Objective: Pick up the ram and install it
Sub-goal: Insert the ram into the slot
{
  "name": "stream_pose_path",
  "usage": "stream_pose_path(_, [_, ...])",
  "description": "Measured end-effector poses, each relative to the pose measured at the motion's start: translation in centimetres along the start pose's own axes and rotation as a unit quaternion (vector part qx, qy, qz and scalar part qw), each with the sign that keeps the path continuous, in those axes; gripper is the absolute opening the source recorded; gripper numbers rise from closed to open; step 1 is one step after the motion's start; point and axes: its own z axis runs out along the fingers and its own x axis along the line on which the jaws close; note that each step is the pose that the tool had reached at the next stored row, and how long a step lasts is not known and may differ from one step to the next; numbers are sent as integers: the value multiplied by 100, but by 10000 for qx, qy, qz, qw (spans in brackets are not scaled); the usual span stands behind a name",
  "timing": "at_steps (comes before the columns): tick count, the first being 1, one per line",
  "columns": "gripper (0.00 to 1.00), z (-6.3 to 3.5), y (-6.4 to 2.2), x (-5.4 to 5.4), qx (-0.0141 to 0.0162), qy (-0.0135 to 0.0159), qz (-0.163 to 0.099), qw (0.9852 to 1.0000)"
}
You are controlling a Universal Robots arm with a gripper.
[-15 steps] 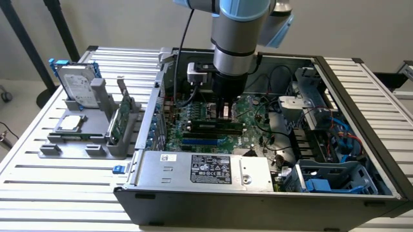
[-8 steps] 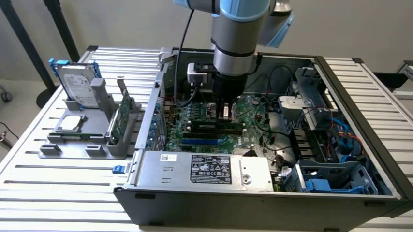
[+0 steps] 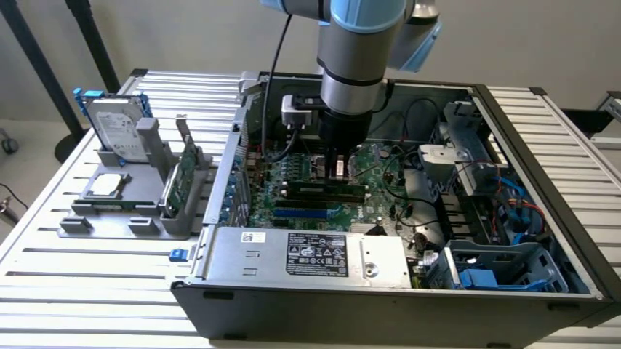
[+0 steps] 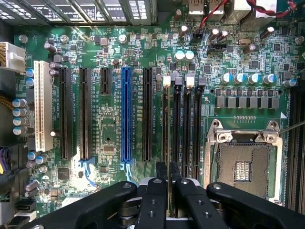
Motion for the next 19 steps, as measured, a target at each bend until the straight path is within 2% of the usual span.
stream_pose_path(4, [14, -1, -1, 0, 0, -24, -1, 10000])
stream_pose_path(19, [14, 9, -1, 12, 0, -27, -1, 10000])
